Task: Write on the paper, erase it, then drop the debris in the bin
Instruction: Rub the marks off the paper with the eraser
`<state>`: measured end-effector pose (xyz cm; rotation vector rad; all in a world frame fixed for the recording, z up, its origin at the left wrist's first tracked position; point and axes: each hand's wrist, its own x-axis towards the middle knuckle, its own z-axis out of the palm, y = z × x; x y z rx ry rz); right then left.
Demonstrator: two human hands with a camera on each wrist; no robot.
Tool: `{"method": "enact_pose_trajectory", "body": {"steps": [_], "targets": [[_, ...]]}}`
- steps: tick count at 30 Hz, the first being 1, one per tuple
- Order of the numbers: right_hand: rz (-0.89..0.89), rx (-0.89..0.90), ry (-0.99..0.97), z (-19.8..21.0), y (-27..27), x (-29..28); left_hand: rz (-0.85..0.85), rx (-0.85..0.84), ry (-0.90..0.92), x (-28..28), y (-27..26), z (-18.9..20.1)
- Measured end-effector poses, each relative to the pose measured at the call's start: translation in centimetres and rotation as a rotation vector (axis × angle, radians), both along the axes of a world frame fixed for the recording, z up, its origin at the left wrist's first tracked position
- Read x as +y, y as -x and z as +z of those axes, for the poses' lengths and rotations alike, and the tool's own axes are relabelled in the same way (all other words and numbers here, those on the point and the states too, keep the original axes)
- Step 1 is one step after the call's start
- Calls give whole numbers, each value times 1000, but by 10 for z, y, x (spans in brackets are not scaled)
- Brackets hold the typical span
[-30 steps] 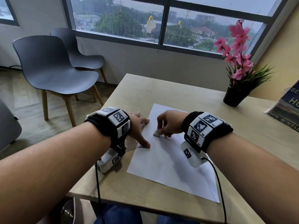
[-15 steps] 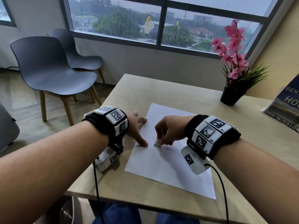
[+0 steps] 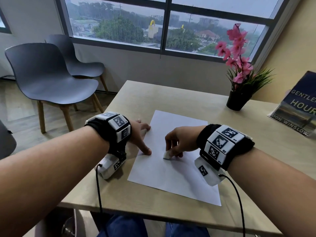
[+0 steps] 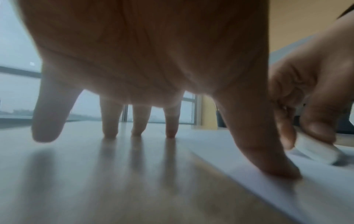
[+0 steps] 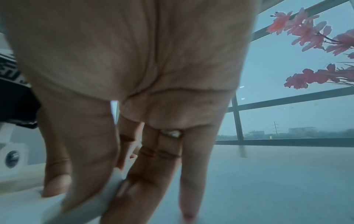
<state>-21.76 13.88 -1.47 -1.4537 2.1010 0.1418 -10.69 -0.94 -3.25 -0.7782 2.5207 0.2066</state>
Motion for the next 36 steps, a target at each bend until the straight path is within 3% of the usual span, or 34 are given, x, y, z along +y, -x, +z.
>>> {"method": "enact_pose_trajectory", "body": {"steps": [4,7,17,22,28,36], "targets": [[-17,7,52,-3,-2,-2,-48,36,84,12,11,9],[-6,8,68,-4,-1,-5,-115,93,42,24,18,10],[-117,38,149,-9,15,-24,-160,33,38,28,20,-4],[-53,-132,81,-8,12,-19,-144,61,24,29,19,-4],[-109,-41,129,-8,21,-26,-135,54,24,30,19,-4],[-19,3,42,-2,21,-13,-129,56,-21,30,19,-2]]}}
